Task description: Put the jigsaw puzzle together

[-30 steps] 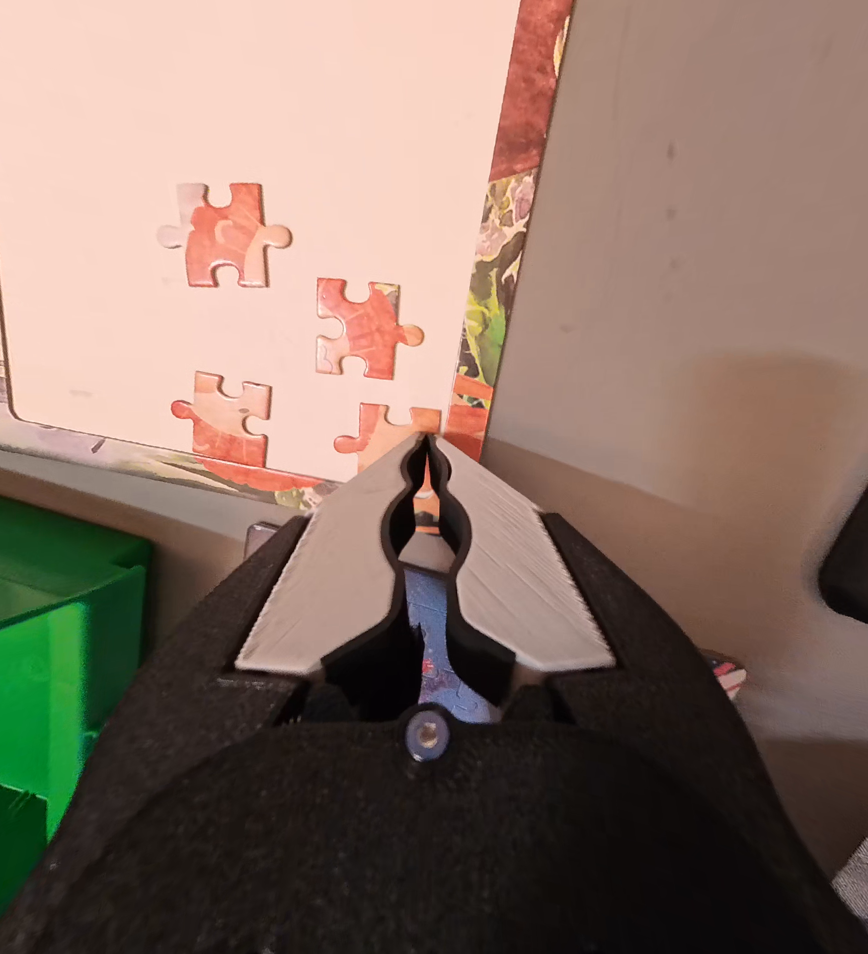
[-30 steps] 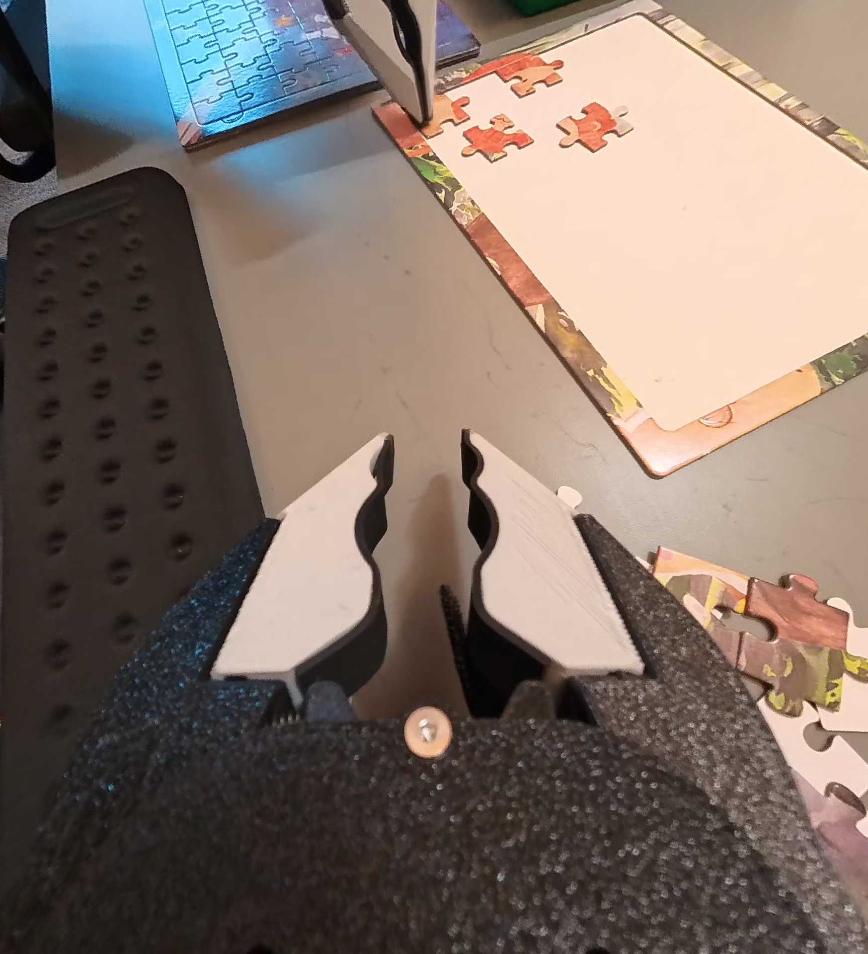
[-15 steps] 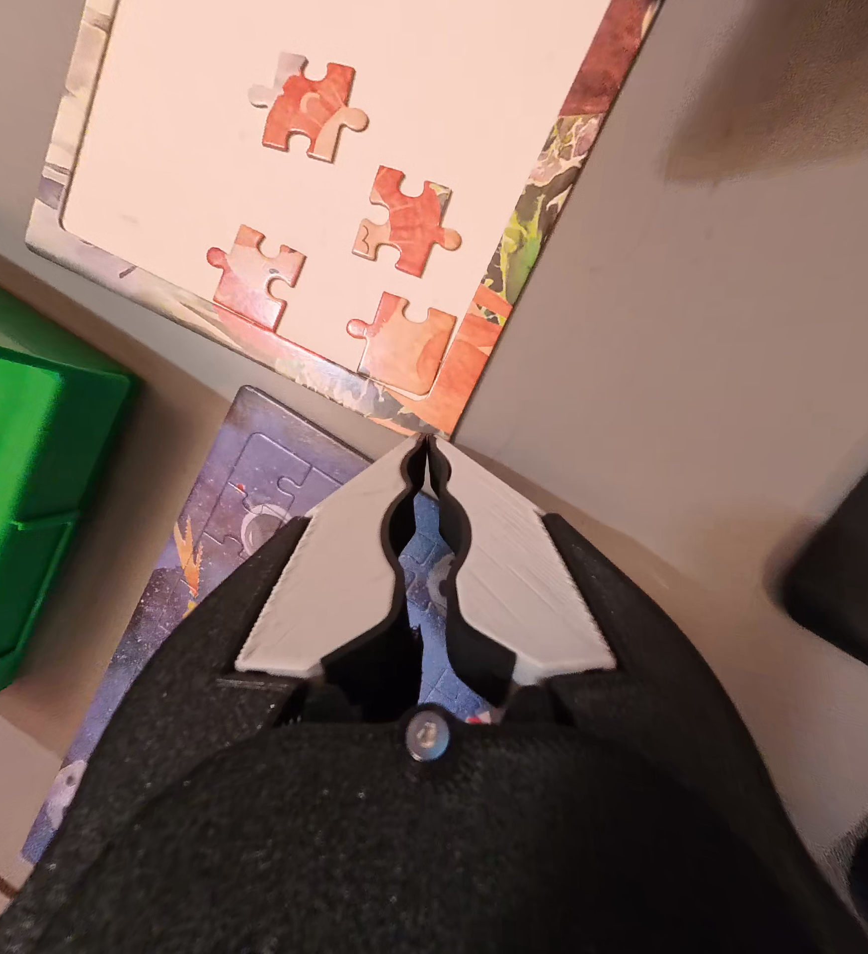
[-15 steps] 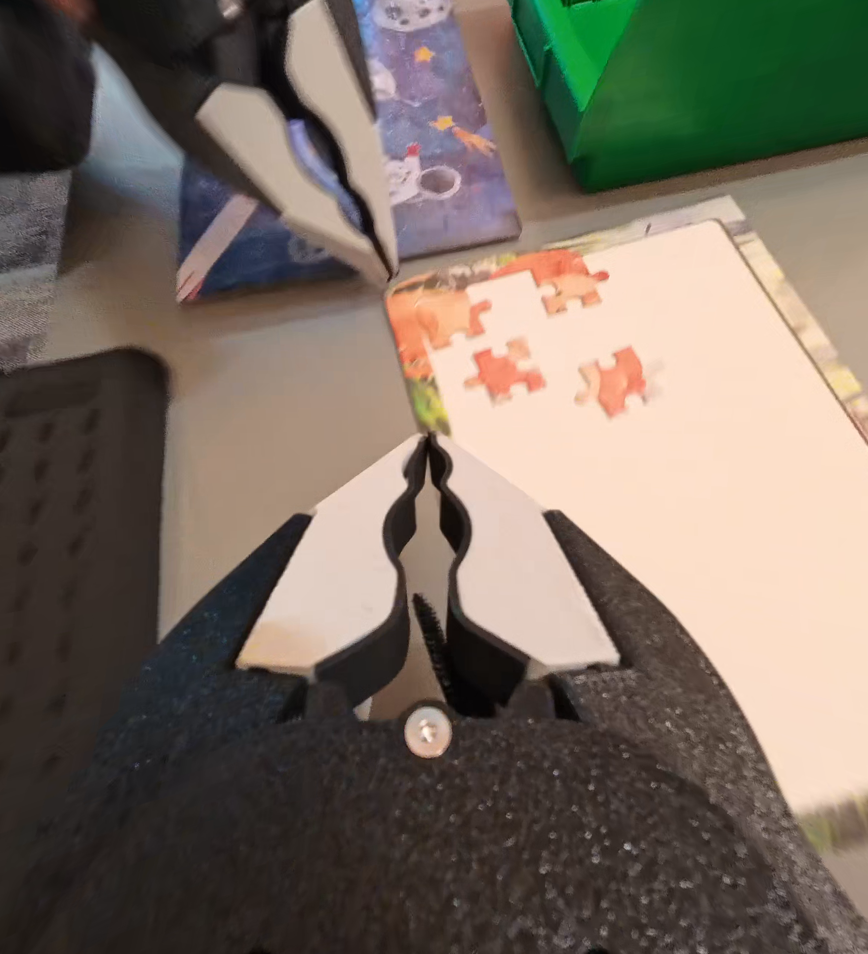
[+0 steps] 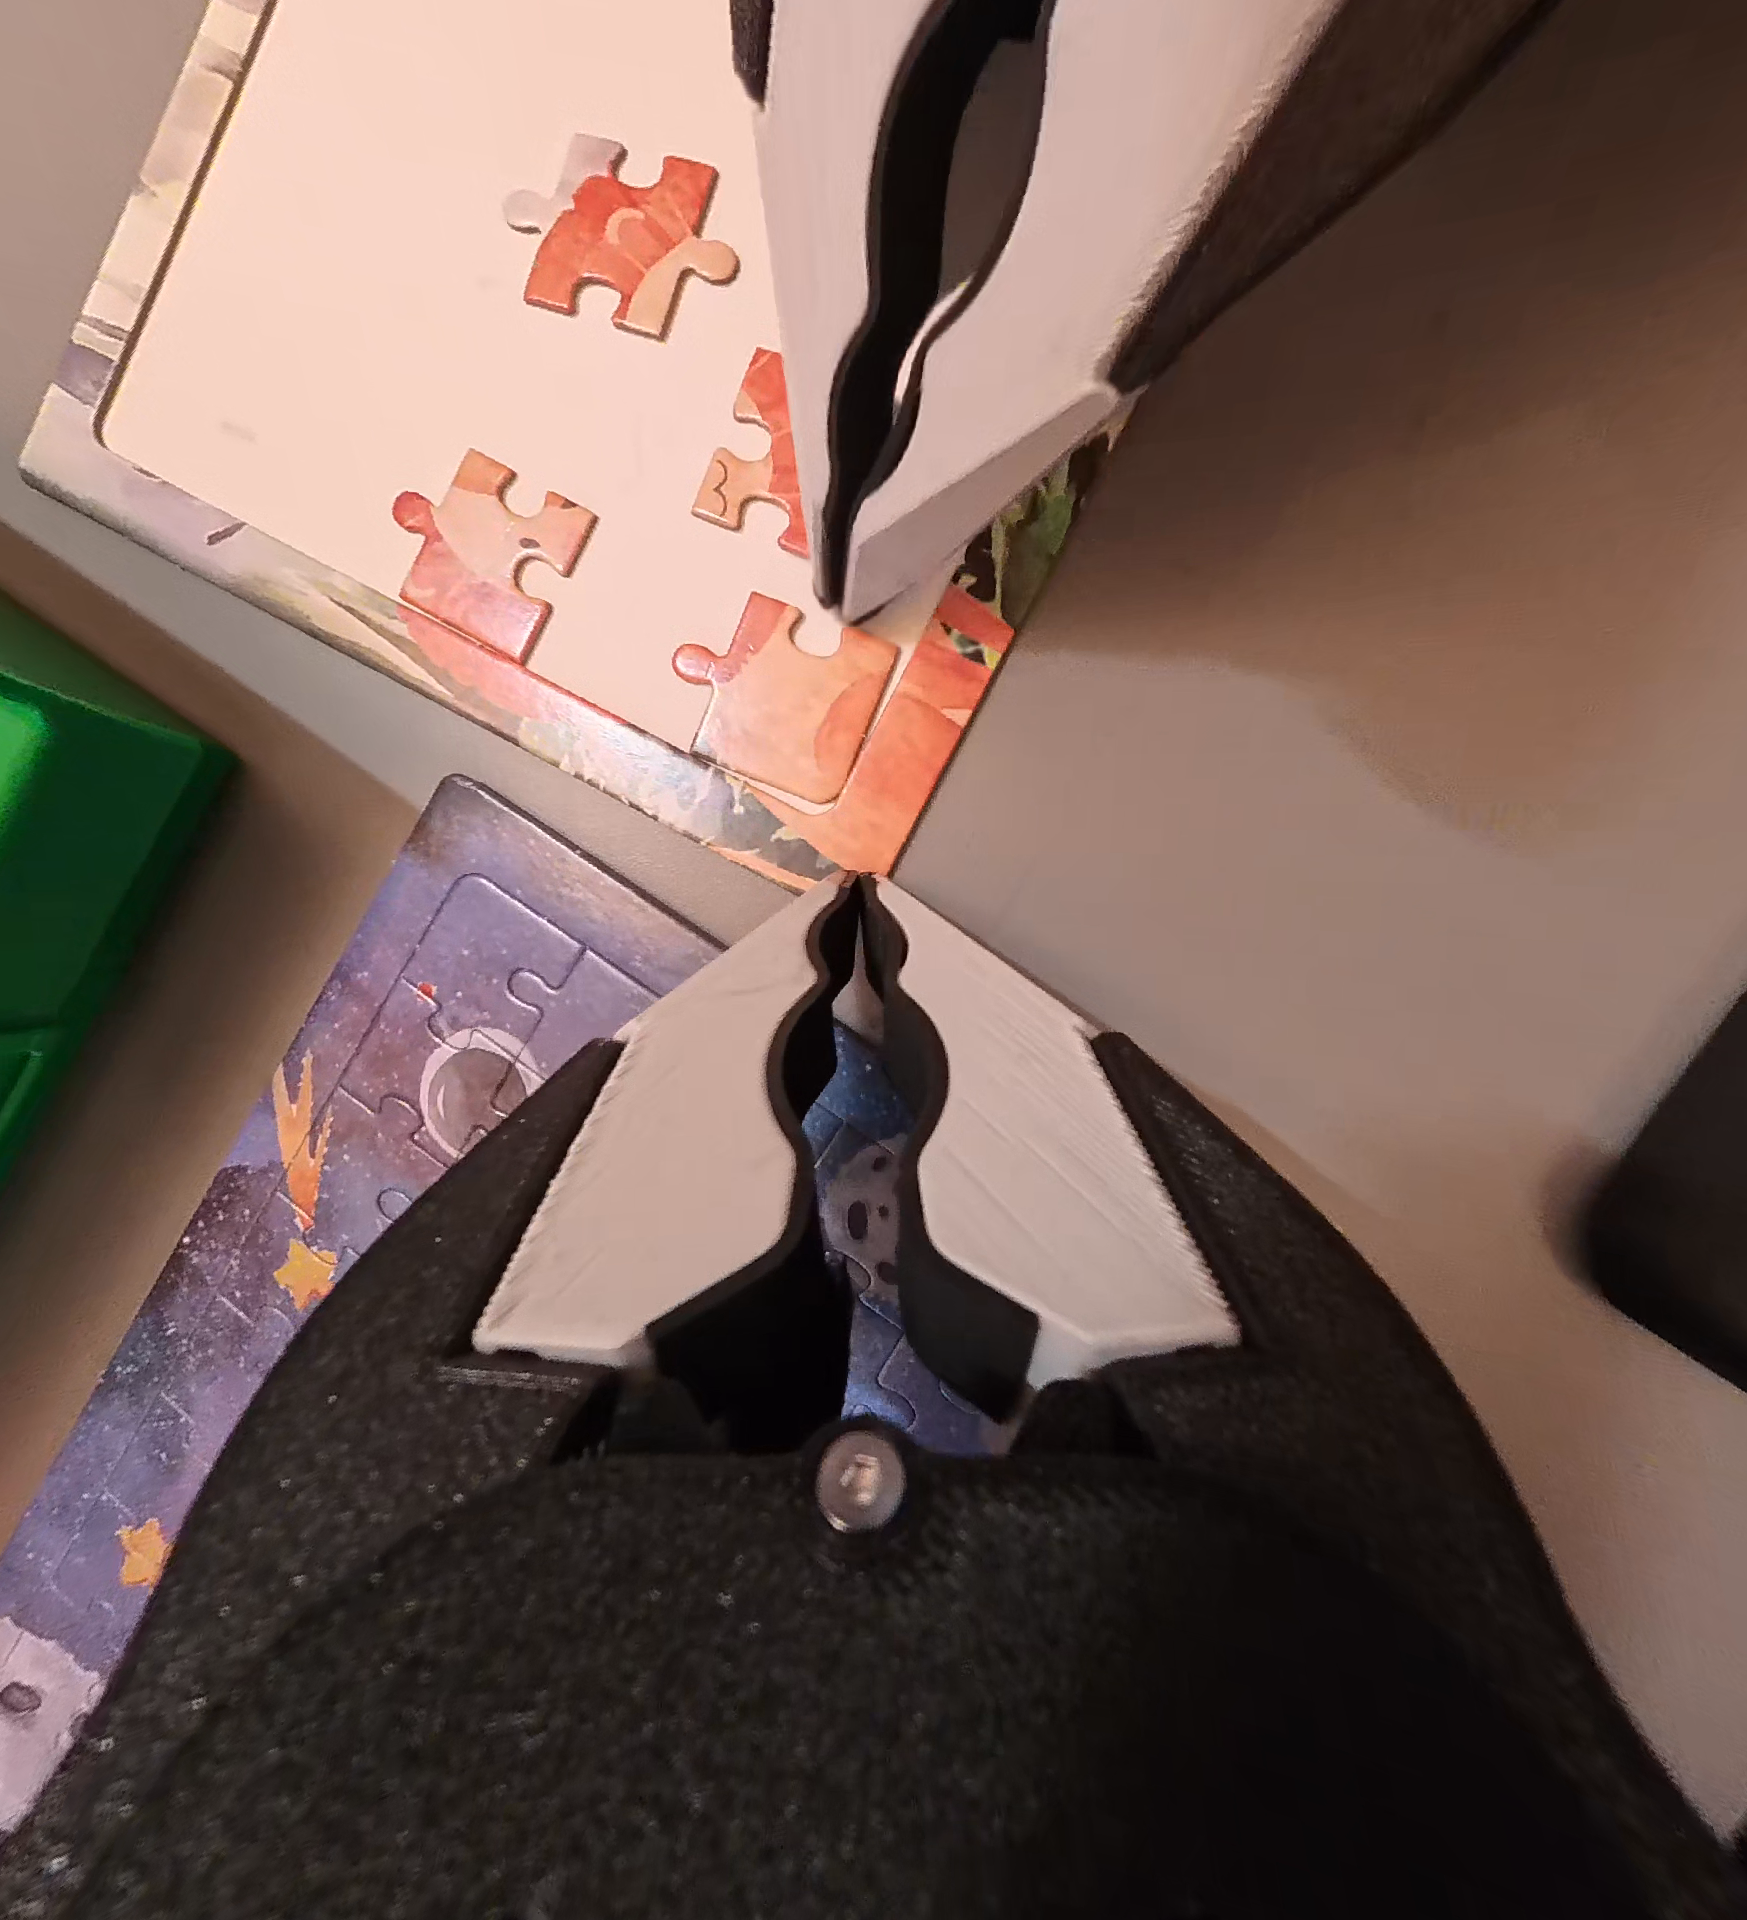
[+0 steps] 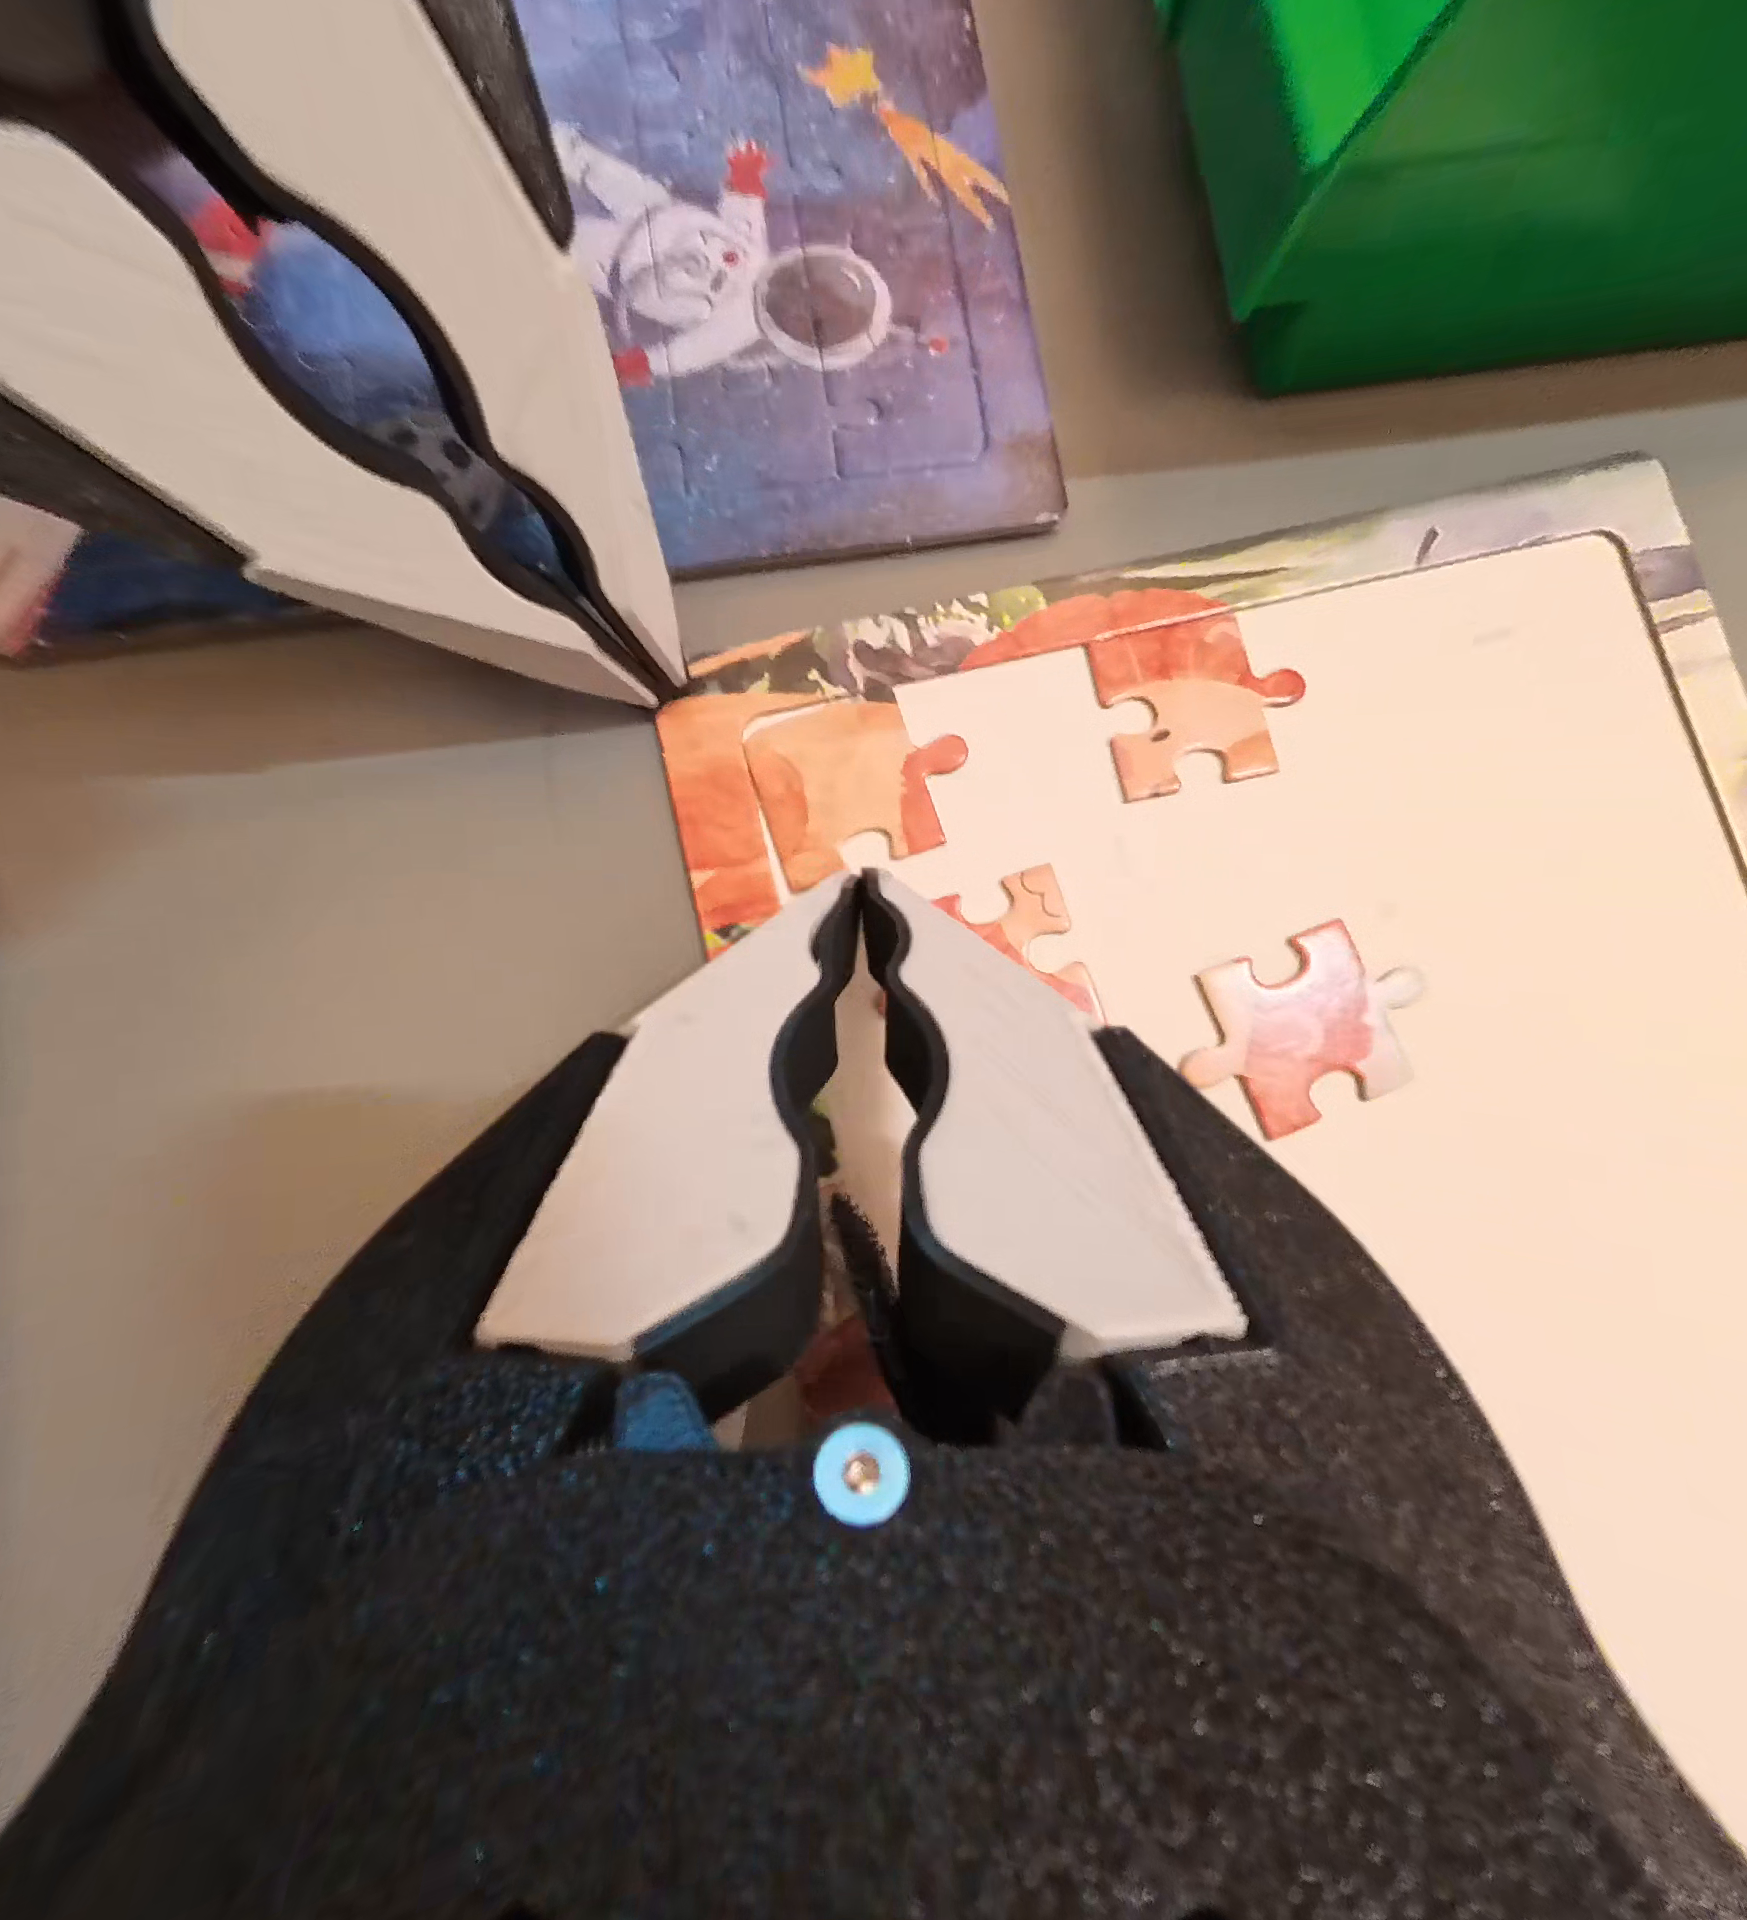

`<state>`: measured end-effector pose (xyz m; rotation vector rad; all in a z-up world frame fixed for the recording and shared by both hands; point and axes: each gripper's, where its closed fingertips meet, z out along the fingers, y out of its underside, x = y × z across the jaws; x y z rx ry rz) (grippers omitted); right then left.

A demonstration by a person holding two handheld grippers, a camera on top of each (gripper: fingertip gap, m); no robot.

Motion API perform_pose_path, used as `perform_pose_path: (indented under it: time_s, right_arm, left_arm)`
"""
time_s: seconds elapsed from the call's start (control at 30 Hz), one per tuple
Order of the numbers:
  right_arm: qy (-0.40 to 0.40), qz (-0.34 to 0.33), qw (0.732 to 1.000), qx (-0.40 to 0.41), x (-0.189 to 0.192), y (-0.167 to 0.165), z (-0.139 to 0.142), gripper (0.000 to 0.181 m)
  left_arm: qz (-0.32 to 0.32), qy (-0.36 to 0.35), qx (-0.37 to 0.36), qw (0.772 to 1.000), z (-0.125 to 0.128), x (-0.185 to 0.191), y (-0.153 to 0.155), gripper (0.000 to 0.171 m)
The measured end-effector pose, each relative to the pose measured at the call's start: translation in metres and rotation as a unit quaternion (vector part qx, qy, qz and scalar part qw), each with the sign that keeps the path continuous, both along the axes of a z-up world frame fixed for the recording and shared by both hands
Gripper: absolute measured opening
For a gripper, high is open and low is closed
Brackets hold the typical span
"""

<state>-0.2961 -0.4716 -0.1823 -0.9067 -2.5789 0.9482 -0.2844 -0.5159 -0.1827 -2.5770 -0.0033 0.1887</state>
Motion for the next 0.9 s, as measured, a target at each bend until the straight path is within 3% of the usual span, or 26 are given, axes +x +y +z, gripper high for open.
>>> perform_pose_path:
  time_s: [0.4,0.77,0.9]
  right_arm:
    - [-0.003,-0.004,1.000,-0.021,-0.009,0.001,0.012,0.000]
    - [-0.047,0.004,0.998,-0.049,-0.006,-0.011,0.000,0.000]
    - [0.000,-0.032,0.998,-0.048,-0.033,0.010,0.018,0.000]
  left_arm:
    - [-0.007,0.007,-0.010,1.000,0.000,0.000,-0.002,0.000]
    - [-0.006,0.006,-0.011,1.000,0.000,0.001,-0.002,0.000]
    - [-0.002,0.007,-0.009,1.000,0.005,-0.001,-0.001,0.000]
